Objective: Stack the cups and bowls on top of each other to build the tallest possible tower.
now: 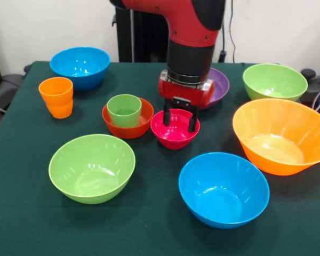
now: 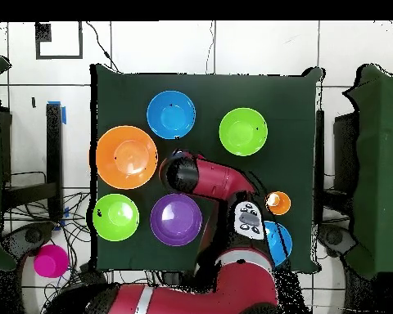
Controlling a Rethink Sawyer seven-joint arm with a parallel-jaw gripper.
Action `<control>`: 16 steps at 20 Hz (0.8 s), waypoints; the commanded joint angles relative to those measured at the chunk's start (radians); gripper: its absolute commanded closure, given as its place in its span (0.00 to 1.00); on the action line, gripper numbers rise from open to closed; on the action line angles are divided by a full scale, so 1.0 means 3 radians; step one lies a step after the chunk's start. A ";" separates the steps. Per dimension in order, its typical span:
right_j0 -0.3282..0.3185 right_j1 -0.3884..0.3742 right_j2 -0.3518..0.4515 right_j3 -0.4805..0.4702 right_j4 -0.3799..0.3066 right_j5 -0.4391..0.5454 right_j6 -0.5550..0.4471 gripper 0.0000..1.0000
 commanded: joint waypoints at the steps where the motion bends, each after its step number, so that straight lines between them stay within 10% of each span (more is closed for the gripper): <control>1: 0.0150 -0.0010 0.0161 -0.0034 0.0253 0.0104 0.0725 0.00; 16: 0.0125 0.0120 0.0297 0.0170 0.0329 -0.0250 0.0868 0.00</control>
